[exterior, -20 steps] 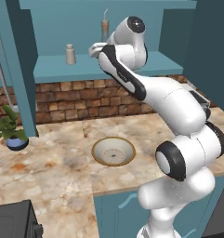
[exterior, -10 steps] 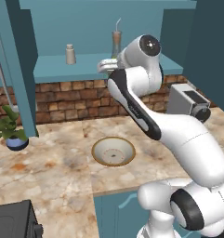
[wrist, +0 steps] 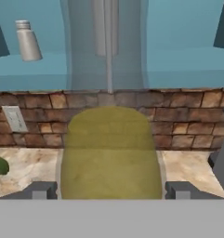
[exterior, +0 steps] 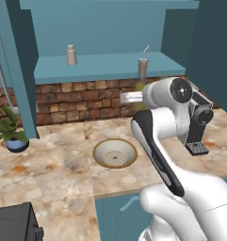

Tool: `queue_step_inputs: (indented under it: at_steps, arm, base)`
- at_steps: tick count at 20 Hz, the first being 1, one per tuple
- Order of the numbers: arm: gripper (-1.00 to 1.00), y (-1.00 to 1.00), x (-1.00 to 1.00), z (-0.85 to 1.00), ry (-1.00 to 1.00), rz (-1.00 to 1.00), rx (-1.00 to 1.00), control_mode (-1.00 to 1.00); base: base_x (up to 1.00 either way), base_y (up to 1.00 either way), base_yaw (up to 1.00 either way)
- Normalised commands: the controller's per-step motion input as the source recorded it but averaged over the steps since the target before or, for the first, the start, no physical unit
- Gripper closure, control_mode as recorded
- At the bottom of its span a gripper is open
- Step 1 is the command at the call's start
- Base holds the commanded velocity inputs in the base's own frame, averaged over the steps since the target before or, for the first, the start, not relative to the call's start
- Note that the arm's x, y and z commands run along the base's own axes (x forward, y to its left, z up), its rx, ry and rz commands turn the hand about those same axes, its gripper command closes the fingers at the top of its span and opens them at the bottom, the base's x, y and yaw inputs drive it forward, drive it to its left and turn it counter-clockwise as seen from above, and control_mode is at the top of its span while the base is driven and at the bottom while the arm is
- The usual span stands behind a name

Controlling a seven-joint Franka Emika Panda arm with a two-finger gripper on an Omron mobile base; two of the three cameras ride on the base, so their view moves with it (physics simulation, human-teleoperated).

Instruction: Retrieve the bottle and the shaker from the cabinet and place them next to the mixing bowl on the counter. Then add garlic from the fridge to the mixing bowl.

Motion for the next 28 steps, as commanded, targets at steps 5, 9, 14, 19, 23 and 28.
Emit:
queue_step_inputs:
  at_steps: [5, 9, 14, 19, 23, 28]
  arm:
    - [1.0, -0.5, 0.2, -0.39, 0.0, 0.0, -0.01, -1.0]
    - [1.0, -0.19, 0.23, -0.29, 0.0, 0.0, -0.01, -1.0]
    - [1.0, -0.17, 0.05, -0.39, 0.04, 0.0, -0.02, -1.0]
    - [1.0, -0.1, 0.0, -0.5, 0.05, 0.0, -0.02, -1.0]
    - [1.0, -0.07, 0.0, -0.67, 0.13, 0.0, -0.02, -1.0]
    - [1.0, -0.09, 0.05, -0.66, 0.06, 0.0, -0.02, -1.0]
  base:
    - [0.0, 0.0, 0.0]
    - [0.0, 0.0, 0.0]
    - [0.0, 0.0, 0.0]
    - [0.0, 0.0, 0.0]
    - [0.0, 0.0, 0.0]
    - [0.0, 0.0, 0.0]
